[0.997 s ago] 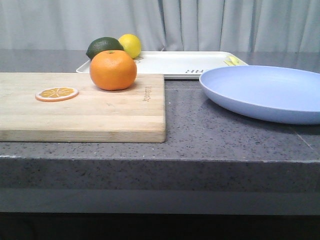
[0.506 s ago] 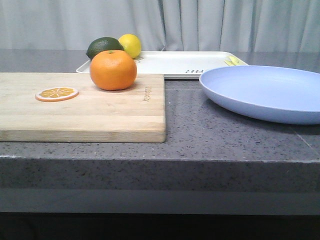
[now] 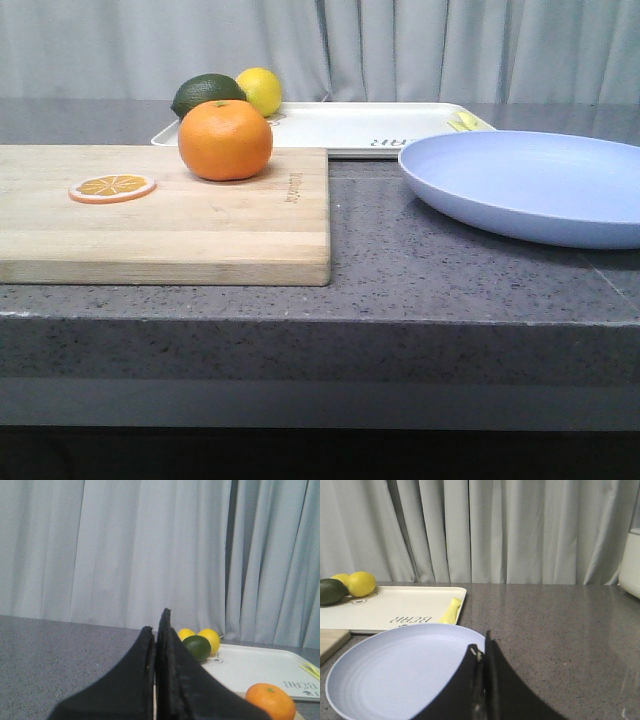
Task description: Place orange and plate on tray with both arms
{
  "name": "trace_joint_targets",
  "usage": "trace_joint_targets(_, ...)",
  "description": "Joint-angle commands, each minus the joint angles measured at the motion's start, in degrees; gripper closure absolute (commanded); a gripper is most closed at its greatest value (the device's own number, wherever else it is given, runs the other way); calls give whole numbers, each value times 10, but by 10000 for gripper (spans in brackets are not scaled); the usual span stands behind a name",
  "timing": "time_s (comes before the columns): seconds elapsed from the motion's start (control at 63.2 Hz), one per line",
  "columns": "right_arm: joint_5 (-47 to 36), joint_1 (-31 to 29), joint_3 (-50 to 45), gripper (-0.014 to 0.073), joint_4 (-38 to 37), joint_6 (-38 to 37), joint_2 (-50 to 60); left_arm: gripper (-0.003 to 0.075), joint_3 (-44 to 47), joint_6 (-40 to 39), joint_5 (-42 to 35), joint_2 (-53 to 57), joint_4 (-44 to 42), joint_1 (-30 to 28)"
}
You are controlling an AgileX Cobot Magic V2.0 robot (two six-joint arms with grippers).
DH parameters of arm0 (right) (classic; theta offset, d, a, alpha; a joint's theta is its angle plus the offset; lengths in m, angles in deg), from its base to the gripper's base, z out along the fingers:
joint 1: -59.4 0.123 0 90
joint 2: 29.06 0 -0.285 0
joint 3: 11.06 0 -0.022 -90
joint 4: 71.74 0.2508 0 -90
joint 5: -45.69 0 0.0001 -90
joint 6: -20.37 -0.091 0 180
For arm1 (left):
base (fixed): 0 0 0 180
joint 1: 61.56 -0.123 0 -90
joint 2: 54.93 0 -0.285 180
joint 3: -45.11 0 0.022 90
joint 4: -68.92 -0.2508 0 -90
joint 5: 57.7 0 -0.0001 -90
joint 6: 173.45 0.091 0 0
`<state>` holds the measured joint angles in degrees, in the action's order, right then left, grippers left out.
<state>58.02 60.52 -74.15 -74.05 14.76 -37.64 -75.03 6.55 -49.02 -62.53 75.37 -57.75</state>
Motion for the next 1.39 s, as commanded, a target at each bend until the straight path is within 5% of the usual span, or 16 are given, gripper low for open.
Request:
trace_joint_targets(0.0, -5, -4, 66, 711, -8, 2, -41, 740, -72, -5, 32, -22, 1, 5)
trace_joint_targets(0.38, 201, -3, 272, 711, -8, 56, -242, 740, -287, 29, 291, -208, -9, 5)
trace_joint_targets(0.965, 213, -3, 272, 705, 1, 52, -345, 739, -284, 29, 292, -299, 29, 5)
trace_joint_targets(1.124, 211, -2, 272, 490, 5, 52, -347, 651, -284, 29, 292, -319, 29, 5)
trace_joint_targets(1.282, 214, -2, 272, 148, 5, 52, -347, 363, -284, 29, 291, -342, 29, 9)
trace_joint_targets(1.377, 221, -2, 272, 50, 5, 52, -347, 193, -284, 37, 286, -357, 28, 33)
